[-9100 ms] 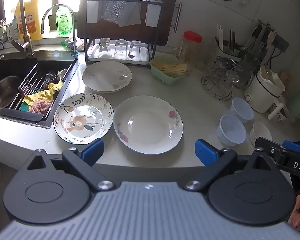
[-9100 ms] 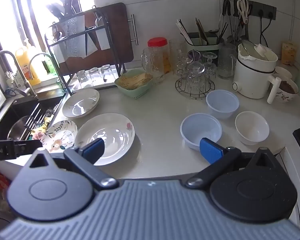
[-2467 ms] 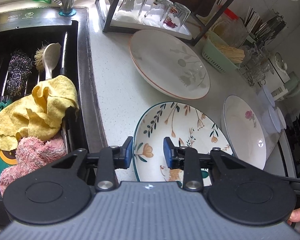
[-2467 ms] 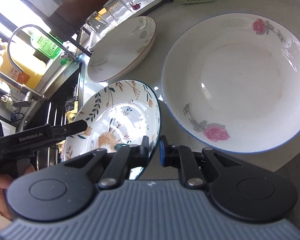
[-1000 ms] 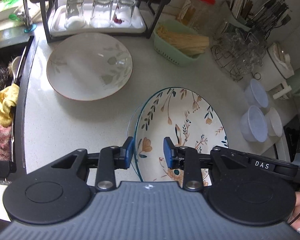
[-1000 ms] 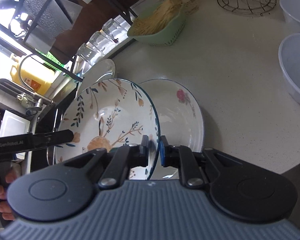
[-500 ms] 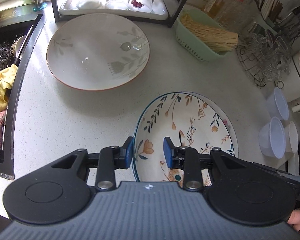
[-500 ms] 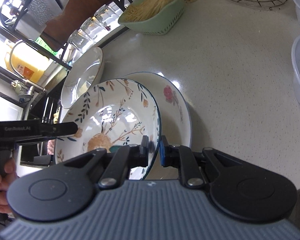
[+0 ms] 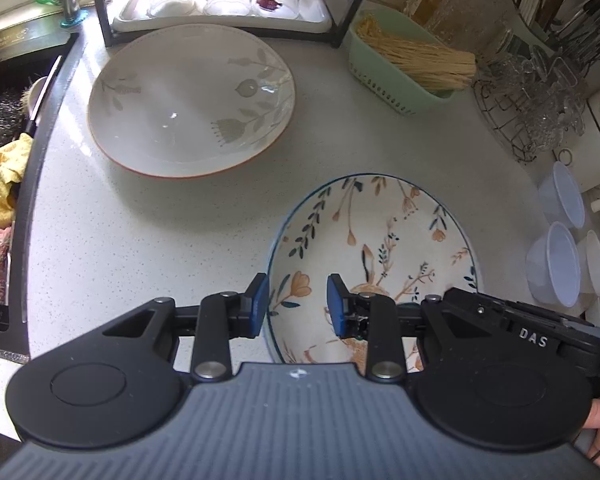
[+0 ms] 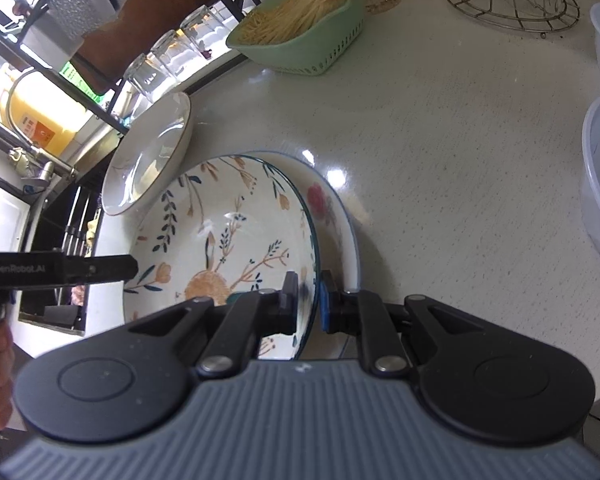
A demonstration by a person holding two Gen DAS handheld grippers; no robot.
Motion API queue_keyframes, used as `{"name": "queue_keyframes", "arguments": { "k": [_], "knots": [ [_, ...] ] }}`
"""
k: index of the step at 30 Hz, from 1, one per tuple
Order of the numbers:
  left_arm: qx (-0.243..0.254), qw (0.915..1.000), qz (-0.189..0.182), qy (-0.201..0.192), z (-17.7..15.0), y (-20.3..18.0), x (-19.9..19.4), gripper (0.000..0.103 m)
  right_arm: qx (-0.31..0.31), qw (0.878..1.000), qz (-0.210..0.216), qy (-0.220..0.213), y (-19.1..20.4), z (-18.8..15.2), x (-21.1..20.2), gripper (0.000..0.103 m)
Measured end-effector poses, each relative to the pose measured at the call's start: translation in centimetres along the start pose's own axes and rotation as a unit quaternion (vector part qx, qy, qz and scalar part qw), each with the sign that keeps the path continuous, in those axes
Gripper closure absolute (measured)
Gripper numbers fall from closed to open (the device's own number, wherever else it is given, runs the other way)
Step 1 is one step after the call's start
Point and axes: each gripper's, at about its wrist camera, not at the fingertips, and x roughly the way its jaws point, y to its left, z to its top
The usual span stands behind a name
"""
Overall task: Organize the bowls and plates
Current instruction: 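Carry the deer-print plate with the left gripper onto the rose-print plate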
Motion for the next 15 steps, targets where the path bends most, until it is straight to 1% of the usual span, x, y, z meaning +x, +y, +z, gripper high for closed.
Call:
{"name": "queue_keyframes", "arguments": {
  "k": [4,9,13,15],
  "knots": [
    [0.016,0.9998,0.003,-0.007,0.2,-0.9,-0.2,0.068,-0.001,1.0,-0.003,-0.002,0.0,0.1,0.0,0.089],
    [-0.004,0.9998,0.001,-0.02,0.1,-0.6,-0.9,0.068,-0.012,0.999,-0.025,-0.017,0.7,-0.1,-1.0,0.089],
    [-0.034,0.9988,-0.002,-0.034,-0.3,0.2,-2.0,0.068,-0.027,0.998,-0.039,-0.039,1.2,0.1,-1.9,0.089],
    [-0.039,0.9984,-0.001,-0.041,-0.6,0.3,-2.5,0.068,-0.033,0.997,-0.041,-0.048,1.5,0.2,-2.5,0.089]
  ]
}}
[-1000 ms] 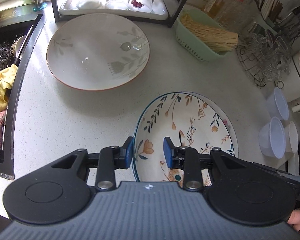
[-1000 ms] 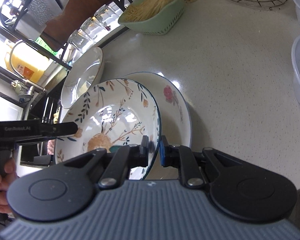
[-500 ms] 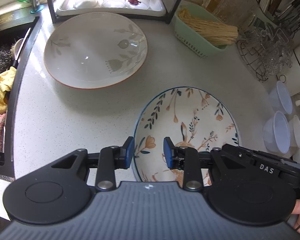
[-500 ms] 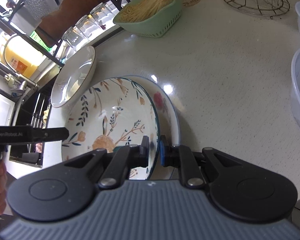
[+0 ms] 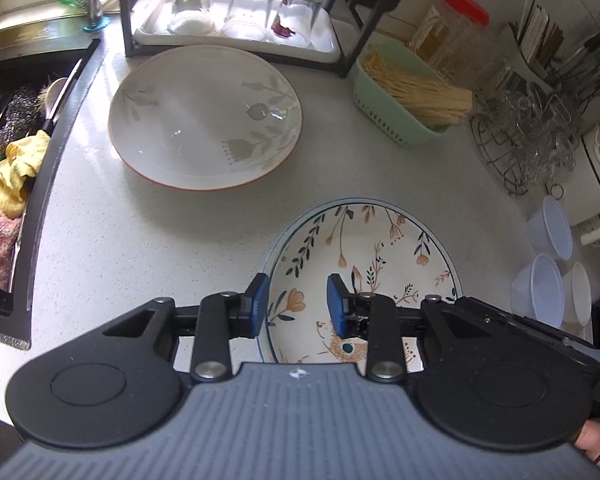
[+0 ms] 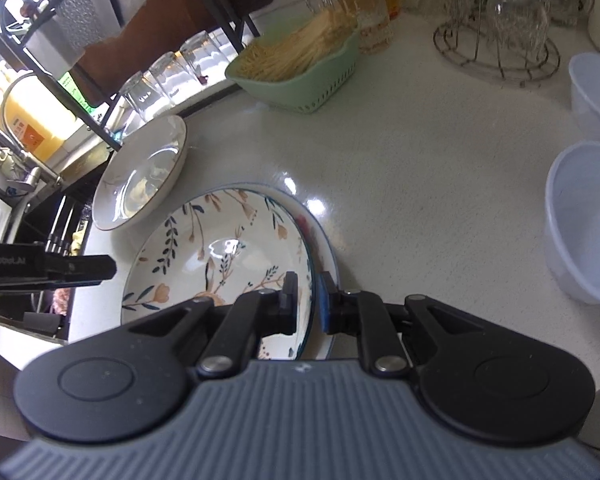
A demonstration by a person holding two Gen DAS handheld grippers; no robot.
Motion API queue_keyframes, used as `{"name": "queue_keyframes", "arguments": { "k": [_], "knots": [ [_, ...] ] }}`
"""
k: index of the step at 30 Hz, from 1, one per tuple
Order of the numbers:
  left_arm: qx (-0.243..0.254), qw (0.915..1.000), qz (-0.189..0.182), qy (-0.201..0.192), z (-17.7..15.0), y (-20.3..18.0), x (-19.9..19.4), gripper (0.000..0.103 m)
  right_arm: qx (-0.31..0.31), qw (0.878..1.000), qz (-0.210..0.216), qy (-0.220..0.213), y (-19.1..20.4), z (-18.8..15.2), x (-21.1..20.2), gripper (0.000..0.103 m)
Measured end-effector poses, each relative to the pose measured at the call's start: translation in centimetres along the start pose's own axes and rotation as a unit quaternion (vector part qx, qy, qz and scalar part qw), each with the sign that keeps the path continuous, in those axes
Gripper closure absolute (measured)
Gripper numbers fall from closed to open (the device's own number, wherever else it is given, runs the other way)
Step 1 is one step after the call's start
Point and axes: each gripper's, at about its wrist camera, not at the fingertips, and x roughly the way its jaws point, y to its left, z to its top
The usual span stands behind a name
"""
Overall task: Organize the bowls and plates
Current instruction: 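Carry the deer-print plate with the left gripper onto the rose-print plate, then lower the deer-print plate onto the rose plate and open the left gripper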
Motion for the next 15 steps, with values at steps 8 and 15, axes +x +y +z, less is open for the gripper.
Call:
{"name": "queue_keyframes", "arguments": {
  "k": [8,15],
  "knots": [
    [0.003,0.9994,0.003,-0.033,-1.1,0.1,-3.3,0.068,-0.028,0.999,0.005,-0.041,1.5,0.8,-3.2,0.089],
    [0.021,0.9973,0.006,-0.07,-2.1,-0.9,-7.0,0.068,-0.04,0.995,0.016,-0.094,2.8,0.9,-6.9,0.088]
  ]
}}
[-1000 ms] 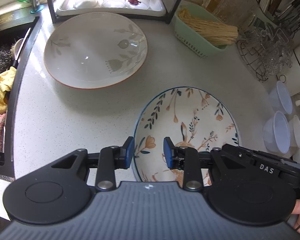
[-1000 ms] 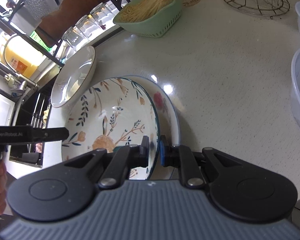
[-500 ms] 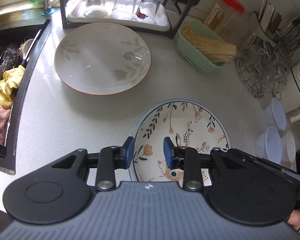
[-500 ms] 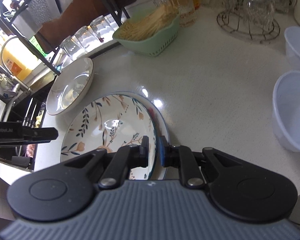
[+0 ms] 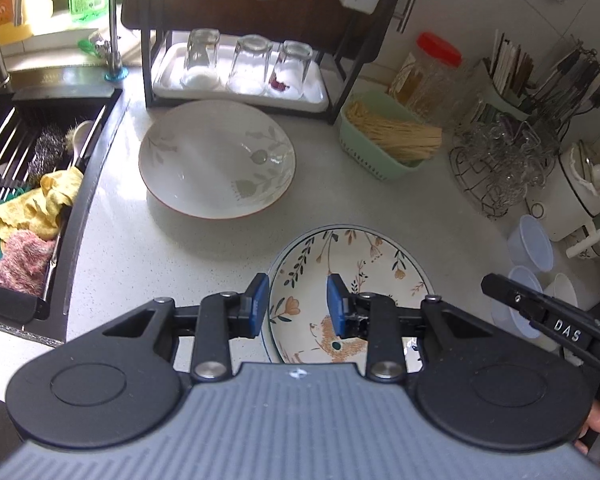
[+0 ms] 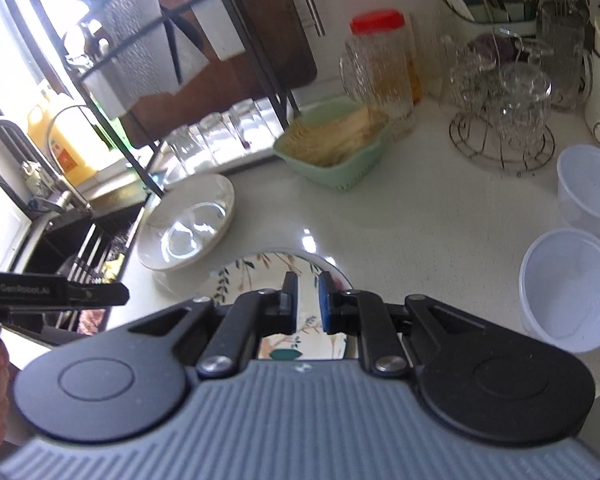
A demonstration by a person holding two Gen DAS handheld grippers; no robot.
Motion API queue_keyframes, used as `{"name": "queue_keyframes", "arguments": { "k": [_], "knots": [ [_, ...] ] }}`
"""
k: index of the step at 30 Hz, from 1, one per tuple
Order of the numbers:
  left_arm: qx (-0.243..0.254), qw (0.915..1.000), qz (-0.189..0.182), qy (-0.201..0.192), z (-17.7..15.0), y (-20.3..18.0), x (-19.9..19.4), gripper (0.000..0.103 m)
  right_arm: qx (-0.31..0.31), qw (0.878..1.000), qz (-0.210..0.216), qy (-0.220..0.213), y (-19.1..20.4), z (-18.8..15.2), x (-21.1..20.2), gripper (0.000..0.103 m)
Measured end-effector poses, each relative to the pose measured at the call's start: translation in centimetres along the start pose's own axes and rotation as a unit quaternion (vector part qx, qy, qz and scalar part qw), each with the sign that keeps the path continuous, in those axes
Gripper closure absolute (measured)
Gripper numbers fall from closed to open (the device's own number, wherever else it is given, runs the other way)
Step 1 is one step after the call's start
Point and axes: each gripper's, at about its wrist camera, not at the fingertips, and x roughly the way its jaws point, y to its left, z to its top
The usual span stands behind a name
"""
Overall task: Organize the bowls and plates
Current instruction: 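Lower the deer-print plate onto the rose plate and open the left gripper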
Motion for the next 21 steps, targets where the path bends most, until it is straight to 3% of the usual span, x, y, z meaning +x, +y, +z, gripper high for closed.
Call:
{"name": "queue_keyframes", "arguments": {
  "k": [7,21],
  "knots": [
    [0.024,0.9993,0.0,-0.029,-1.3,-1.6,-3.3,0.068,-0.02,0.999,-0.003,-0.028,1.0,0.0,-2.9,0.088],
    [0.016,0.9963,0.0,-0.085,-3.7,-3.6,-8.2,0.068,-0.049,0.995,0.009,-0.085,2.6,-1.0,-9.1,0.089]
  ]
}}
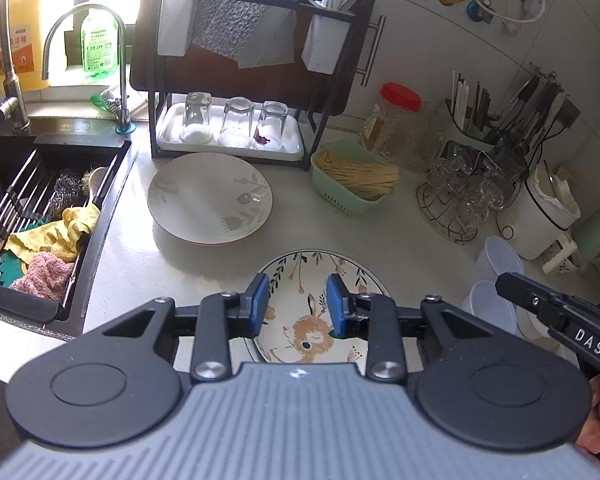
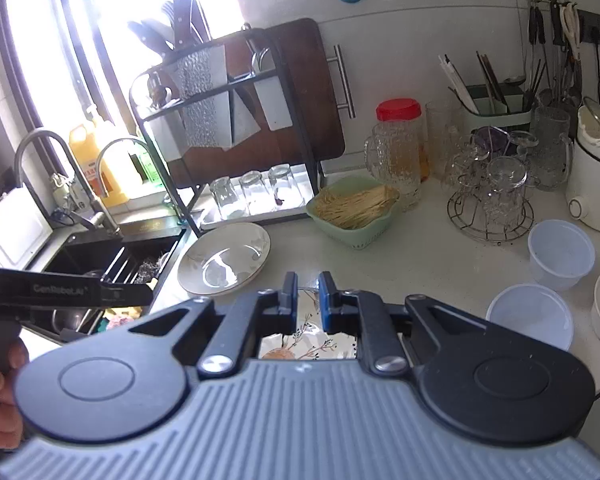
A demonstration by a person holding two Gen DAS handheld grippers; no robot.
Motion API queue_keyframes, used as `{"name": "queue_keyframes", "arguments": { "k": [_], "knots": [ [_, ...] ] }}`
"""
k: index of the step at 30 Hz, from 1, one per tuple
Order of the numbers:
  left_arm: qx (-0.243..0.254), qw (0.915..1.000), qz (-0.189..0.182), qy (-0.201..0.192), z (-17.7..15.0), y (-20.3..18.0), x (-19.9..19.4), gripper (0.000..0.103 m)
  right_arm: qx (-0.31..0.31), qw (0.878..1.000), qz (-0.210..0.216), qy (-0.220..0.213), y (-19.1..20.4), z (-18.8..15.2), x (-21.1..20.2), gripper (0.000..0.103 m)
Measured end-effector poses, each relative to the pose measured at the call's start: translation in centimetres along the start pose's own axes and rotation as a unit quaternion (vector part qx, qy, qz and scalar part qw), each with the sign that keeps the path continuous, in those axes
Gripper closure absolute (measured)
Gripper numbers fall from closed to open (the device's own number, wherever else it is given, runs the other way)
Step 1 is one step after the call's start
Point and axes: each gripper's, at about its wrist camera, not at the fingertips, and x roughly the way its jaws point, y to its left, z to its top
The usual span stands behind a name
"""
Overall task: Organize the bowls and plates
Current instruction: 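Lower the deer-print plate onto the rose plate and open the left gripper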
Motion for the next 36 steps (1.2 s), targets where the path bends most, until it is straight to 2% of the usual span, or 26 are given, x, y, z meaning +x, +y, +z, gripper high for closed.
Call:
{"name": "queue_keyframes", "arguments": {
  "k": [5,12,16,22,29,36],
  "knots": [
    [-0.013,0.9999,0.005,-0.006,-1.0,-1.0,-1.2,0.068,-0.003,1.0,0.009,-0.007,-0.5,-0.3,-1.4,0.089],
    [-0.039,0.9989,0.016,-0.019,-3.1,-2.3,-2.2,0.067,-0.043,0.999,0.021,0.008,-1.0,-1.6,-2.1,0.089],
    [-0.043,0.9985,0.023,-0.025,-4.4,-3.1,-2.4,0.067,-0.052,0.998,0.026,0.003,-1.7,-1.9,-2.4,0.089],
    [-0.039,0.9985,0.038,-0.011,-5.7,-3.7,-2.3,0.067,-0.062,0.997,0.042,0.007,-2.1,-2.4,-2.4,0.089],
    [-0.024,0.9985,0.04,0.029,-6.4,-4.3,-1.8,0.067,-0.053,0.997,0.049,0.017,-2.9,-2.7,-1.9,0.089],
    [-0.04,0.9975,0.043,0.04,-6.8,-4.9,-1.2,0.067,-0.051,0.997,0.061,0.025,-3.2,-3.3,-1.7,0.089]
  ]
}}
